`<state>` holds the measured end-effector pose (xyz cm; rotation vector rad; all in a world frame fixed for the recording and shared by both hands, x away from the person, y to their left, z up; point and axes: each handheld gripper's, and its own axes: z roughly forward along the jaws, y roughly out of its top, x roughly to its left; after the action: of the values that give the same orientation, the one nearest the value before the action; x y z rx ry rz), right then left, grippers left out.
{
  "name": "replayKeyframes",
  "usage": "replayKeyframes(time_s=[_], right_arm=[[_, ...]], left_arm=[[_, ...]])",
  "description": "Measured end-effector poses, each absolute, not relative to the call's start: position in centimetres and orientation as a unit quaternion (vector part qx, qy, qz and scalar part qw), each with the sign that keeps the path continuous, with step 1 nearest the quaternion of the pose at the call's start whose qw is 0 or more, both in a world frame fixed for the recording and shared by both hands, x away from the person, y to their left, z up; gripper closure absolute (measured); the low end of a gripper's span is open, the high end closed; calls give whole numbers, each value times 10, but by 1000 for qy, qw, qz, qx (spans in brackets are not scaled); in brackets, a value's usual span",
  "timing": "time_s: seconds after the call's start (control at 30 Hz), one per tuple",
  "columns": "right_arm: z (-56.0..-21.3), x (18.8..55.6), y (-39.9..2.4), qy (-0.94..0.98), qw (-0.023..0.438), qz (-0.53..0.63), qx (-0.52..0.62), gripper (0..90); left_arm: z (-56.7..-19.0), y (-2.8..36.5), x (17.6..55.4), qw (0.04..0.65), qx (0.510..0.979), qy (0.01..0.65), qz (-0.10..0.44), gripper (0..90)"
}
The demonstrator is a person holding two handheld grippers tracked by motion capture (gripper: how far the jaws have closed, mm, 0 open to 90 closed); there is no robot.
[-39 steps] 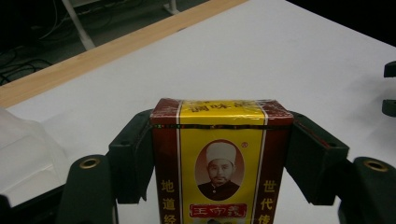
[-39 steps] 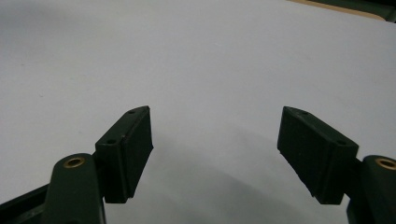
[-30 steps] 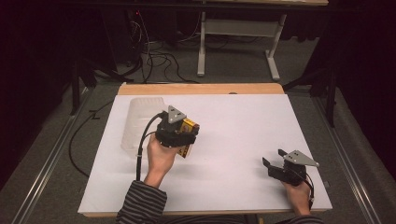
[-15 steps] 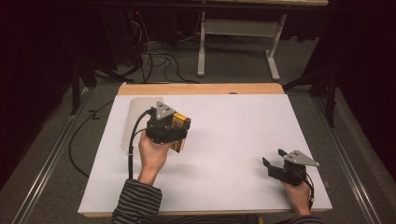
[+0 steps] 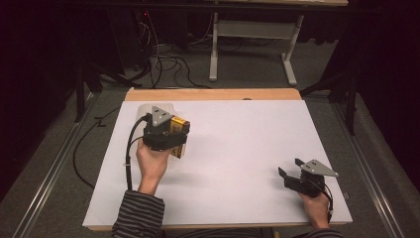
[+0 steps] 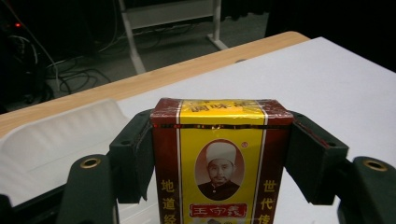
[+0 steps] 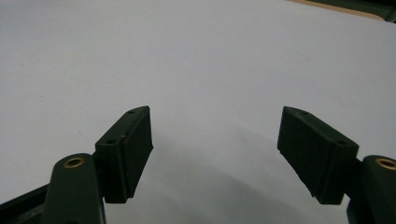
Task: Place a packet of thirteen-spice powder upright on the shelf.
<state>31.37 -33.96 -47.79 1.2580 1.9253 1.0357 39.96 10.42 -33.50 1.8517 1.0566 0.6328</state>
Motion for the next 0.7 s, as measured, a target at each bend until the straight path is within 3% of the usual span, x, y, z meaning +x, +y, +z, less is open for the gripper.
replayKeyframes(time_s=[0.7], right_arm=[[-478, 314, -339, 730, 304, 387, 475, 267]], left_arm=[[-365, 137, 411, 421, 716, 478, 286, 322]])
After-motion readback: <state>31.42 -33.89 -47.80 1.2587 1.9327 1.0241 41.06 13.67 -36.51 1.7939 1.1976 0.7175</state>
